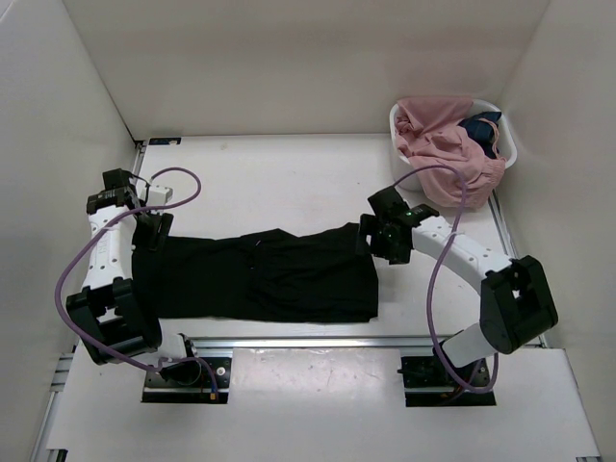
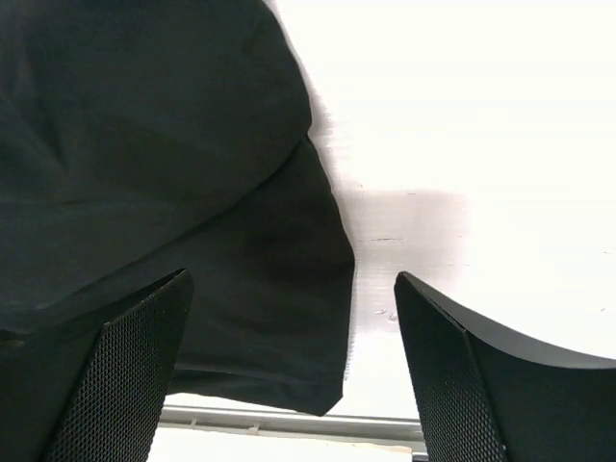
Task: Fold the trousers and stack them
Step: Fold the trousers
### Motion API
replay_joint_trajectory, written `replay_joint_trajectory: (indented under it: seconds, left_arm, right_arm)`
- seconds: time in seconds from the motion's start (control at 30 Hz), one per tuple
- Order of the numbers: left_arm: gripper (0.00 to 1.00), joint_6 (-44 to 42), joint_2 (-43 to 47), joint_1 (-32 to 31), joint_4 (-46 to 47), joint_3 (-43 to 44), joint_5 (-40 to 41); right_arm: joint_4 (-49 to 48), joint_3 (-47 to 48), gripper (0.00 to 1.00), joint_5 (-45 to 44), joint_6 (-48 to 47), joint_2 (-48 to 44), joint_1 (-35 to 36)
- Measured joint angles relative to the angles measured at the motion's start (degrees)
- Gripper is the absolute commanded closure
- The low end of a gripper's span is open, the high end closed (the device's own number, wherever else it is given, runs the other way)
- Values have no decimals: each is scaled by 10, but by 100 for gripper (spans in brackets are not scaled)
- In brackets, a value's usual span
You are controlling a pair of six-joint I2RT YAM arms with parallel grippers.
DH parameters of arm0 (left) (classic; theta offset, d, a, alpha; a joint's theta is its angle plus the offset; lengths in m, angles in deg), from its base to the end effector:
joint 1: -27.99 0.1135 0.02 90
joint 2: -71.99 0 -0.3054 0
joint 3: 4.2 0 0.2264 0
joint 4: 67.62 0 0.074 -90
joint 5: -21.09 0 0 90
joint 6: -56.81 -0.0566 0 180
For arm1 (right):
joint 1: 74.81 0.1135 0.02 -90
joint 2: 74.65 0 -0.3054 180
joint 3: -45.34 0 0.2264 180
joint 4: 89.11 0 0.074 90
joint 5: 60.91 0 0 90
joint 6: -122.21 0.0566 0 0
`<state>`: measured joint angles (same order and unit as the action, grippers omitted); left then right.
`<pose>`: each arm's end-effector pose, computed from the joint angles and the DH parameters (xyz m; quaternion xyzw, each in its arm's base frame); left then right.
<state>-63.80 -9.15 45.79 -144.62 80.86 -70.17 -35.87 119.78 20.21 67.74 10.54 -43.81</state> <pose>0.2259 0.0712 0.3058 0.1119 0.9827 0.0504 0.1386 0.2392 0.1335 0.2588 0.0558 0.9700 0.0600 0.2290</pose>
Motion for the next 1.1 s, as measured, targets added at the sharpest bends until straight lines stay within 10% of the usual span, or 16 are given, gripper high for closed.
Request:
replay_joint_trajectory:
  seconds: [0.37, 0.5, 0.57, 0.8, 1.1]
  left_arm:
    - [29, 0, 0, 0, 4, -4, 8]
    - [29, 0, 0, 0, 4, -7, 10]
    - [29, 0, 0, 0, 4, -7, 12]
    - [29, 11, 0, 0, 4, -6, 7]
    - [29, 76, -52, -80, 30, -24, -27]
  right_arm:
    - [-58, -45, 14, 96, -19, 90, -5]
    - [-107, -52, 84, 141, -18, 102, -5]
    - [-134, -59, 100, 165, 0, 113, -5]
    - [-183, -114, 100, 208, 37, 80, -49]
    - [45, -57, 100, 57, -28, -130, -217]
